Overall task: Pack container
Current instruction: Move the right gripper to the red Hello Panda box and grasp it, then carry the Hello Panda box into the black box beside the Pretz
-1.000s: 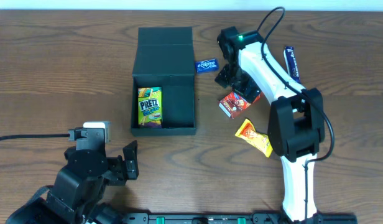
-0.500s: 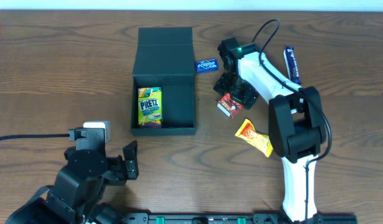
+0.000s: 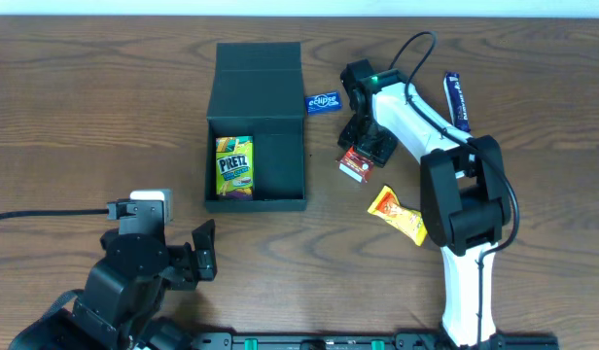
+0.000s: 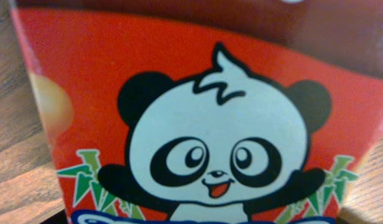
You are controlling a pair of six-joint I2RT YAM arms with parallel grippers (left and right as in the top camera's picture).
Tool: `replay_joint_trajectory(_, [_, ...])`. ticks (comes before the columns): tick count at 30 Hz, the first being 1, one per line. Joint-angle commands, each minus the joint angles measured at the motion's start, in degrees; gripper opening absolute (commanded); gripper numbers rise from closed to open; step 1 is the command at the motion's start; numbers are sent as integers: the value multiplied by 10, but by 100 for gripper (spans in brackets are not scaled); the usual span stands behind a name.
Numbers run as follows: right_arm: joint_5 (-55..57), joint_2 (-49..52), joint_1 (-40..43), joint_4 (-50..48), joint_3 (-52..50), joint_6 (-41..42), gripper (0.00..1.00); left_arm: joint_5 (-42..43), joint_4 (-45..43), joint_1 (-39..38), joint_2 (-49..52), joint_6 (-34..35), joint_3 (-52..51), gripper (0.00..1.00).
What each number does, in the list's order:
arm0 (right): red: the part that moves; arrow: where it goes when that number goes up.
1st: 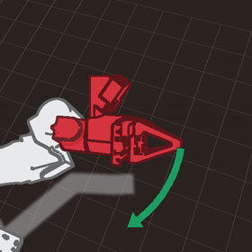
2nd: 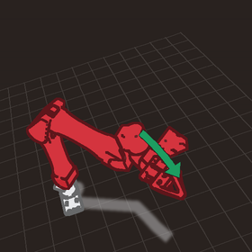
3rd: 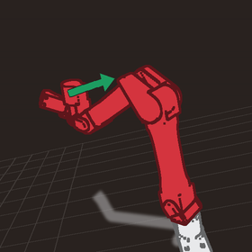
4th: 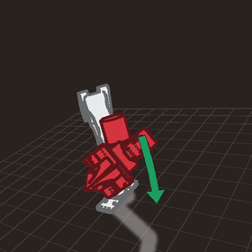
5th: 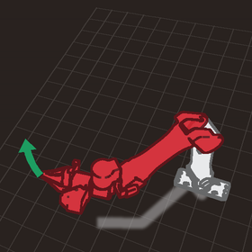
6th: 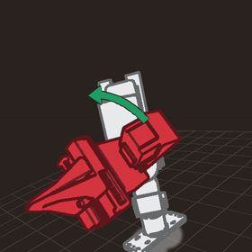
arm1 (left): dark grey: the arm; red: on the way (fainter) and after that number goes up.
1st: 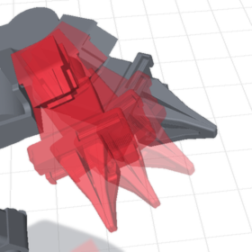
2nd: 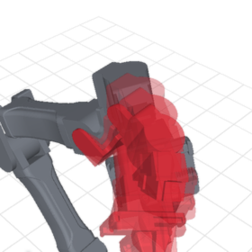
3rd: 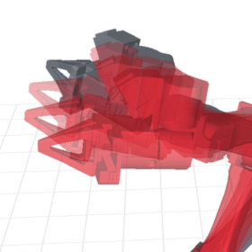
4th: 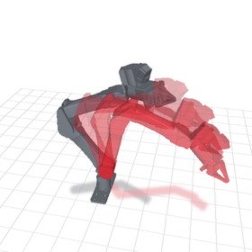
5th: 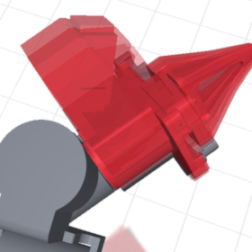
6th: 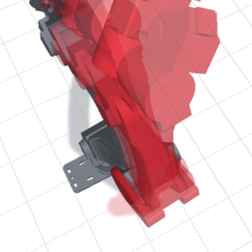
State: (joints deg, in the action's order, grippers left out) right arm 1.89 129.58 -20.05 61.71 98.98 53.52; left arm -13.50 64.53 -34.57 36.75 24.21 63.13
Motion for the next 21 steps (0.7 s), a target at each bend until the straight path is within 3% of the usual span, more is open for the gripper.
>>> replay_joint_trajectory(1, [9, -7, 3, 4, -2, -30, 62, 0, 2, 0, -1, 7, 3, 95])
replay_joint_trajectory(12, [9, -120, -17, -2, 63, -98, 57, 0, 2, 0, -1, 7, 3, 95])
replay_joint_trajectory(21, [-19, -160, -102, -37, 64, -135, 58, 0, 2, 0, -1, 6, 3, 95])
